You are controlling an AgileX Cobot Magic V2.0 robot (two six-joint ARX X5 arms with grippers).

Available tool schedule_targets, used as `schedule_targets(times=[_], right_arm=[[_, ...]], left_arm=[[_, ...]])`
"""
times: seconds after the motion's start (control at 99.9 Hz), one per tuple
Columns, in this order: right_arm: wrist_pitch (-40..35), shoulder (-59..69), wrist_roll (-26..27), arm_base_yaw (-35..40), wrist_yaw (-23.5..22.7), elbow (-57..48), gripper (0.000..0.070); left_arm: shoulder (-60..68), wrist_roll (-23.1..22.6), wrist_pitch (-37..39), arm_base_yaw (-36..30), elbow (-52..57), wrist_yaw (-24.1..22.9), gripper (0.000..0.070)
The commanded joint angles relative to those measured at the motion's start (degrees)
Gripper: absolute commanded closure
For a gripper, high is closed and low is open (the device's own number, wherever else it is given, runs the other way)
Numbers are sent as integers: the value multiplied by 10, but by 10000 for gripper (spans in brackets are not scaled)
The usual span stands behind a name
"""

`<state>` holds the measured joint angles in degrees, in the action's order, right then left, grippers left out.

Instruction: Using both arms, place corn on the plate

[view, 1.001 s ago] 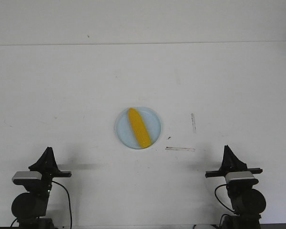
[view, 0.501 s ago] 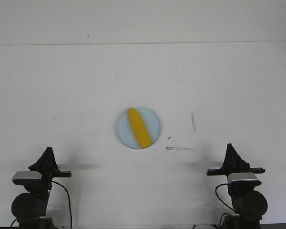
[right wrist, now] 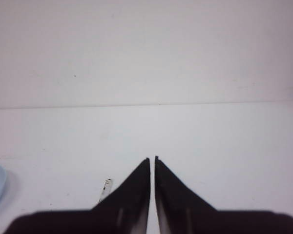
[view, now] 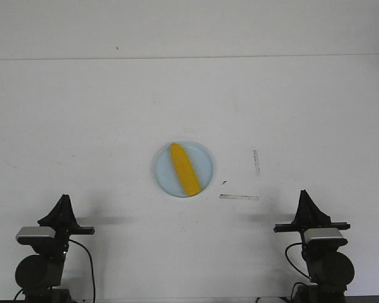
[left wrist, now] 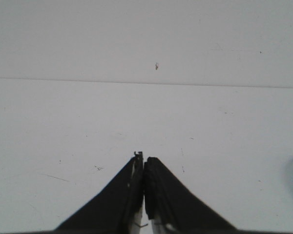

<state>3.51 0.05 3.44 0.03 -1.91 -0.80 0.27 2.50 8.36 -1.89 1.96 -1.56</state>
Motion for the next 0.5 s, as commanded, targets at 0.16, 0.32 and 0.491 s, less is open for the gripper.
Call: schedule_targets(times=[0.16,0.32,0.491], right_arm=[[7,0,6,-3,-9,1,686],[7,0,-21,-4,-11,1,686],[8,0,-20,-4,-12,1,686]], left_arm=[[-1,1,7,0,-12,-1,699],[-1,1,7,0,-12,-2,699],[-1,1,7,0,-12,-2,699]])
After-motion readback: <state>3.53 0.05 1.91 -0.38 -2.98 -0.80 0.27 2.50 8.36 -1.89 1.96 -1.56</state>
